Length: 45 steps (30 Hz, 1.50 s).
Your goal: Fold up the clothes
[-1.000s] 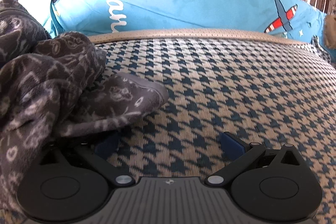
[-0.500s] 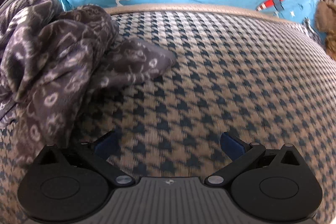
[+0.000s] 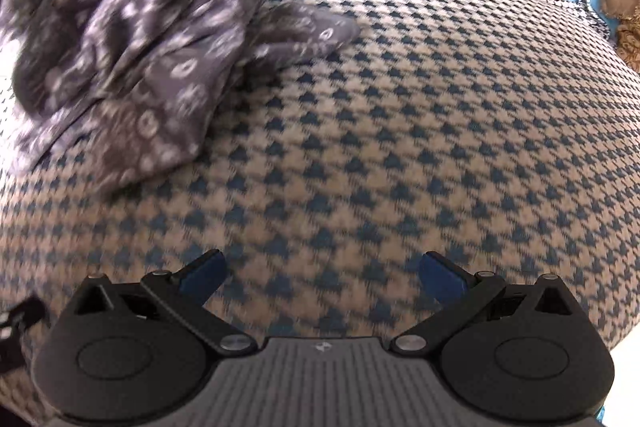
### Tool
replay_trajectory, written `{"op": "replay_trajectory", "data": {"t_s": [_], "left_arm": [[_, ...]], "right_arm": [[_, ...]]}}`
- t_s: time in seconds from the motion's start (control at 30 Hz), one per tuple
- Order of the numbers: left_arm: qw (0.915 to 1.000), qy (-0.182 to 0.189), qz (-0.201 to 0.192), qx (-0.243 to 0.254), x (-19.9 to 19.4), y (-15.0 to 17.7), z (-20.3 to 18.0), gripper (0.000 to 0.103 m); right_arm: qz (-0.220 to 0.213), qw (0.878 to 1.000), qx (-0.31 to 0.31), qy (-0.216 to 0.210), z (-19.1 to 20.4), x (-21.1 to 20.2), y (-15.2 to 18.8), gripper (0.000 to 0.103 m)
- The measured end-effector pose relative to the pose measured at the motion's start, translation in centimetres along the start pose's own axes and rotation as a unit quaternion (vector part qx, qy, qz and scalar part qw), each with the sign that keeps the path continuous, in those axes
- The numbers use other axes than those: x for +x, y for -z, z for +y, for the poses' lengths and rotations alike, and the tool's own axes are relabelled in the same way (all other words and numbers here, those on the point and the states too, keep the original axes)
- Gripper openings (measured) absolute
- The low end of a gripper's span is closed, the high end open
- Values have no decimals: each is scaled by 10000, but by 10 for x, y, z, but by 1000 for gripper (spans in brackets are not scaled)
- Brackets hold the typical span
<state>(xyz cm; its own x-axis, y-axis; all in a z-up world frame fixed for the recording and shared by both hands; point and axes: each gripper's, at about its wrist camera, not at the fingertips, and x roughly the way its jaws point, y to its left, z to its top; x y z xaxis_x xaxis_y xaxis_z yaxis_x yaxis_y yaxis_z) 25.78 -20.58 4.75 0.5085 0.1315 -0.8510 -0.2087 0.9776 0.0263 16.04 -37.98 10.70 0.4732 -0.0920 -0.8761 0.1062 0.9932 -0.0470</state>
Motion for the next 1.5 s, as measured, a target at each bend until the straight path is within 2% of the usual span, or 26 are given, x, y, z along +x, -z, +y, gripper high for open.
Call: {"op": "replay_trajectory", "data": {"t_s": [0.07,0.17,0.33,0.4,0.63,1.03,1.3,1.5], "left_arm": [[10000,7,15,11,0,-30,26,103],[10000,22,61,47,7,-34,14,103],[9999,-37,49,87,-1,-11,-14,103],[9999,-82,65,46,-16,5,-29,103],[9997,-150,182,-46,-58,32,-48,103],[9992,-368,130,94,-148,87,-111,103],[9982,-585,-113,102,-184,96,-124,103],[9982,-560,-223,45,-203,98,-136,103]], "right_arm": [[26,10000,33,-14,2,-5,7,103],[52,10000,-21,-18,8,-12,16,103],[146,9999,-29,-41,11,-18,22,103],[186,9998,-56,-66,12,-20,23,103],[231,9996,-72,-159,10,-27,23,103],[-154,9987,-222,-433,15,-54,36,103],[-296,9967,-195,-729,11,-49,28,103],[-349,9965,-244,-715,12,-54,31,103]]}}
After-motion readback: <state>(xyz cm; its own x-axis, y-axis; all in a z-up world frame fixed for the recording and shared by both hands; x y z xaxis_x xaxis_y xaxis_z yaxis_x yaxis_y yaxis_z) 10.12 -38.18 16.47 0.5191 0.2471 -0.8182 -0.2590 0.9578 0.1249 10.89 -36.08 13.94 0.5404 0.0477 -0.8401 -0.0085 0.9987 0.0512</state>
